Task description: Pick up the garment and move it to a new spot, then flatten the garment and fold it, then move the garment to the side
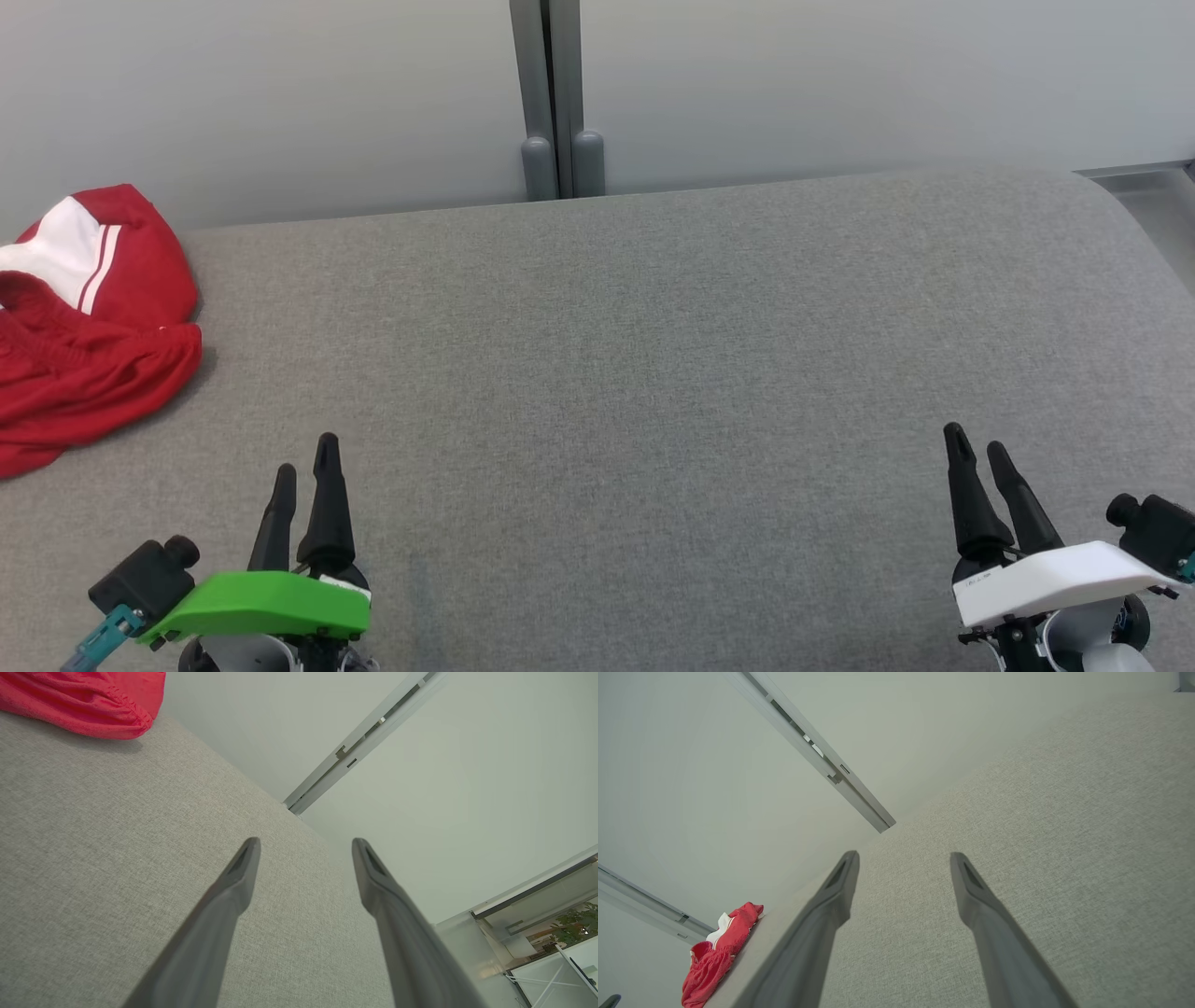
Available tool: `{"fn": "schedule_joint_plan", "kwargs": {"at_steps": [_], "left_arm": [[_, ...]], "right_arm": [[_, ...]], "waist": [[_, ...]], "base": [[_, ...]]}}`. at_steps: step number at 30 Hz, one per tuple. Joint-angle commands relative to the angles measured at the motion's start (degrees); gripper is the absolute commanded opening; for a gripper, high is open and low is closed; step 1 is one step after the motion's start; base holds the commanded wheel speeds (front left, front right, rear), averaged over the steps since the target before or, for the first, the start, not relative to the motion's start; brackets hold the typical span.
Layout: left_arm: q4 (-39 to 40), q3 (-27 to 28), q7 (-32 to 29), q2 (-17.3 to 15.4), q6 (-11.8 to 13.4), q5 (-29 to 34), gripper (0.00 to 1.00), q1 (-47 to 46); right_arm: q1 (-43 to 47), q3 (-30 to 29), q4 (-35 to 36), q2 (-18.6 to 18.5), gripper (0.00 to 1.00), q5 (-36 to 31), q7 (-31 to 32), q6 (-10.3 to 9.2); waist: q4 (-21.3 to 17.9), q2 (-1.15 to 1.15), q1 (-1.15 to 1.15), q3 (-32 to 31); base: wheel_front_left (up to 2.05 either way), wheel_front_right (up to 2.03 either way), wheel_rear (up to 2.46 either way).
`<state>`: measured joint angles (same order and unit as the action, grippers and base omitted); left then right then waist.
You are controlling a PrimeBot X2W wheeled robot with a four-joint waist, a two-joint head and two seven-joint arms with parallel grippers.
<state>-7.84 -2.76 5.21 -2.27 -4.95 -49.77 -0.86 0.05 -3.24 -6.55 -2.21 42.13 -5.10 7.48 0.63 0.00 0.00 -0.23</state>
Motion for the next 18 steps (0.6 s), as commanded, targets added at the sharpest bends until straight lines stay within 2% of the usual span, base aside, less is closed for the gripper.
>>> {"fn": "schedule_joint_plan", "kwargs": {"at_steps": [1,10,18], "left_arm": [[0.6,-0.3,0.6,-0.4,0.1,1.9,1.00,0.0],[-0.5,-0.9,2.1,-0.5,0.2,9.0,1.00,1.1],[-1.5,-0.9,3.4,-0.5,0.3,12.9,1.00,1.6]], "right_arm": [[0.1,0.3,1.0,-0.4,1.00,-2.7,-0.7,0.00],[1.1,1.0,0.8,-0.5,1.00,-10.8,-2.2,0.01],[1.6,1.0,1.0,-0.5,1.00,-16.3,-3.5,0.01]], "waist": [[0.0,0.00,0.00,0.0],[0.2,0.00,0.00,-0.1],[0.3,0.00,0.00,-0.2]], "base": [[0.00,0.00,0.00],[0.00,0.00,0.00],[0.00,0.00,0.00]]}}
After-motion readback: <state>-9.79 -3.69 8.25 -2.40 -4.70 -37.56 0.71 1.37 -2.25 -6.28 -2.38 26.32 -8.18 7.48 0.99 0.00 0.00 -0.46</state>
